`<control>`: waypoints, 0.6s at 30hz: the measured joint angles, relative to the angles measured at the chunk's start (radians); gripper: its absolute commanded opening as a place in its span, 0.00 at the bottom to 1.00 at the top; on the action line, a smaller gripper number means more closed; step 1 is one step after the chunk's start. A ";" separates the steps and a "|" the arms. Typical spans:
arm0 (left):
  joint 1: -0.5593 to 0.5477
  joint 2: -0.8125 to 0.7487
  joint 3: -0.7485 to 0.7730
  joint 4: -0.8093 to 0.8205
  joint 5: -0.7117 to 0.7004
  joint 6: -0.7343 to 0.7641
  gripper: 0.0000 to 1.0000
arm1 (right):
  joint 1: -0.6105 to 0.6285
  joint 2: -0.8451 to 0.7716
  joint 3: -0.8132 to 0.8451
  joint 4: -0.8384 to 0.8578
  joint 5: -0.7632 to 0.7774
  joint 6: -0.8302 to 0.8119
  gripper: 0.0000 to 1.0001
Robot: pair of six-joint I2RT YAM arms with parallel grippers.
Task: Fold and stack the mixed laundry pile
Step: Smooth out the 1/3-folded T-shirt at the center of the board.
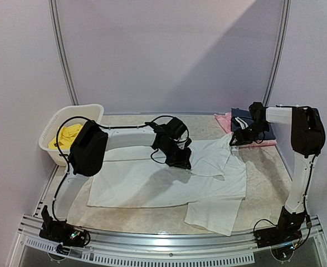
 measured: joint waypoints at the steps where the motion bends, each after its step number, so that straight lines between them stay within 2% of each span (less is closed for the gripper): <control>1: 0.002 -0.001 0.000 -0.006 0.013 -0.005 0.00 | 0.000 0.001 0.000 0.000 0.002 -0.001 0.46; 7: 0.016 -0.021 -0.005 -0.026 0.082 -0.037 0.00 | 0.000 0.002 0.000 0.002 -0.006 -0.006 0.47; 18: 0.040 -0.048 -0.003 -0.038 0.136 -0.064 0.00 | -0.002 0.013 0.025 0.006 -0.131 0.008 0.48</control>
